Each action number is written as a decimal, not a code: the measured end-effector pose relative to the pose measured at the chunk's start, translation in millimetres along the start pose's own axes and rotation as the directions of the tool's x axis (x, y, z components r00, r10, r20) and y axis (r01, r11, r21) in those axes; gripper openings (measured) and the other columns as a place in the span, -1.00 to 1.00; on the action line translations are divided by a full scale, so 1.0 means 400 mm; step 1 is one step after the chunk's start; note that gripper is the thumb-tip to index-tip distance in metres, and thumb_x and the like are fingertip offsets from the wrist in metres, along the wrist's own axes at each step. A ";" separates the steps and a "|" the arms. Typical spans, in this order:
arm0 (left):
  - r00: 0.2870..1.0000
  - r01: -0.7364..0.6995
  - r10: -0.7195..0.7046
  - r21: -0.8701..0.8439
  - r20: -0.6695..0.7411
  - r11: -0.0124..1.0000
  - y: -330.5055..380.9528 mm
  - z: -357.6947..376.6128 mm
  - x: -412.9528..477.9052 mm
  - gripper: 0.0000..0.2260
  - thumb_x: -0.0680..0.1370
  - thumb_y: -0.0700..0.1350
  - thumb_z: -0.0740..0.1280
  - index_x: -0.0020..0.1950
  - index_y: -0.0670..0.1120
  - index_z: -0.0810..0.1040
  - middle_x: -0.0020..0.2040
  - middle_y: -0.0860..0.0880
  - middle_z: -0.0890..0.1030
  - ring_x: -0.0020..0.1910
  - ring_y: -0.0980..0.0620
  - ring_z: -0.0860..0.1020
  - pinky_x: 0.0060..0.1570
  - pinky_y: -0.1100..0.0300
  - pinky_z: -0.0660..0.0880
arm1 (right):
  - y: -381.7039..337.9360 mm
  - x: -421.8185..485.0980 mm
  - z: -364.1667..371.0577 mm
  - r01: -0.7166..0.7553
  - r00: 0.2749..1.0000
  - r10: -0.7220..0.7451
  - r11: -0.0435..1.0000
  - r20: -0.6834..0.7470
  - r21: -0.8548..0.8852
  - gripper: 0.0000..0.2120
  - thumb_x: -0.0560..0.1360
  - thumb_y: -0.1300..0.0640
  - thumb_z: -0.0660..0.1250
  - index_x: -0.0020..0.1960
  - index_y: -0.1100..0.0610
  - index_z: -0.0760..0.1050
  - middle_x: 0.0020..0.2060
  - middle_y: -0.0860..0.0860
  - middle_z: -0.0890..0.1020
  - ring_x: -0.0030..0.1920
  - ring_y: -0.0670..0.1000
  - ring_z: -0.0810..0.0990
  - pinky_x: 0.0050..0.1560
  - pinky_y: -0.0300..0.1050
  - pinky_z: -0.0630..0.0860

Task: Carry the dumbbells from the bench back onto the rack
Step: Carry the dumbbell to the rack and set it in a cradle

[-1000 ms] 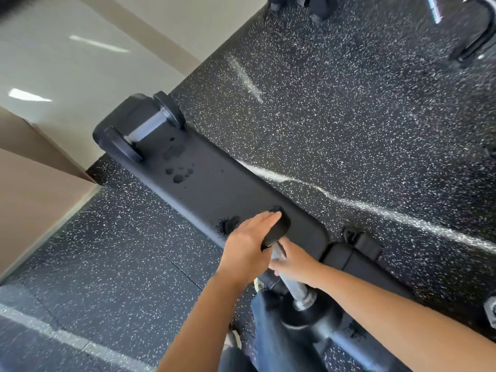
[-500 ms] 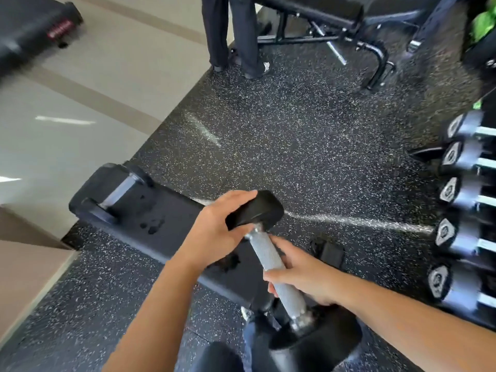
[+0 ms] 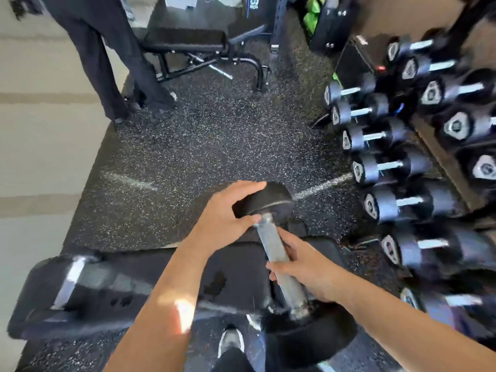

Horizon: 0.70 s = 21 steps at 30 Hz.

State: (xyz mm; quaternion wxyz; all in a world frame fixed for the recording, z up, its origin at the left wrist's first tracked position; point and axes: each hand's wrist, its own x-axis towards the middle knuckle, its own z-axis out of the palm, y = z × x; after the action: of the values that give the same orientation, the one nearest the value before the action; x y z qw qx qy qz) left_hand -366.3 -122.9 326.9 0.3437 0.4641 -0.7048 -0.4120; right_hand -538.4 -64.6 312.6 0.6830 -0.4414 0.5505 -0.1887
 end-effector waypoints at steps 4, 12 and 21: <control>0.977 -0.099 0.103 -0.029 0.187 0.995 0.055 0.049 0.014 -0.48 0.34 -0.34 0.44 0.23 0.04 0.48 0.15 0.17 0.47 0.16 0.40 0.37 0.17 0.56 0.18 | 0.040 -0.102 0.014 0.060 0.987 -0.041 0.991 -0.157 0.116 -0.44 0.46 0.40 0.28 0.25 -0.15 0.29 -0.22 0.06 0.54 -0.35 -0.02 0.56 -0.16 -0.11 0.54; 0.807 -0.288 0.316 -0.134 0.499 0.948 0.181 0.262 0.038 -0.47 0.34 -0.31 0.45 0.23 0.08 0.47 0.15 0.25 0.44 0.16 0.42 0.36 0.14 0.57 0.19 | 0.135 -0.326 -0.012 0.171 0.882 0.003 0.929 -0.470 0.327 -0.52 0.45 0.45 0.25 0.18 -0.05 0.37 -0.17 0.24 0.51 -0.28 0.10 0.52 -0.13 -0.03 0.51; 0.488 -0.391 0.472 -0.299 0.734 0.870 0.392 0.597 0.010 -0.49 0.34 -0.34 0.44 0.24 -0.01 0.48 0.14 0.17 0.46 0.12 0.49 0.33 0.12 0.61 0.18 | 0.279 -0.573 -0.104 0.189 0.692 0.249 0.844 -0.678 0.502 -0.60 0.43 0.40 0.30 0.13 0.02 0.33 -0.13 0.16 0.56 -0.29 0.01 0.60 -0.21 -0.12 0.56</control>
State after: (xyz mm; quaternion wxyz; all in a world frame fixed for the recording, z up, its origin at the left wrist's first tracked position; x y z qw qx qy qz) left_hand -633.0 -28.1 367.2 0.1107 0.0263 -0.8554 -0.5053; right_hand -676.2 149.6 356.1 0.5088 -0.1130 0.7054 -0.4803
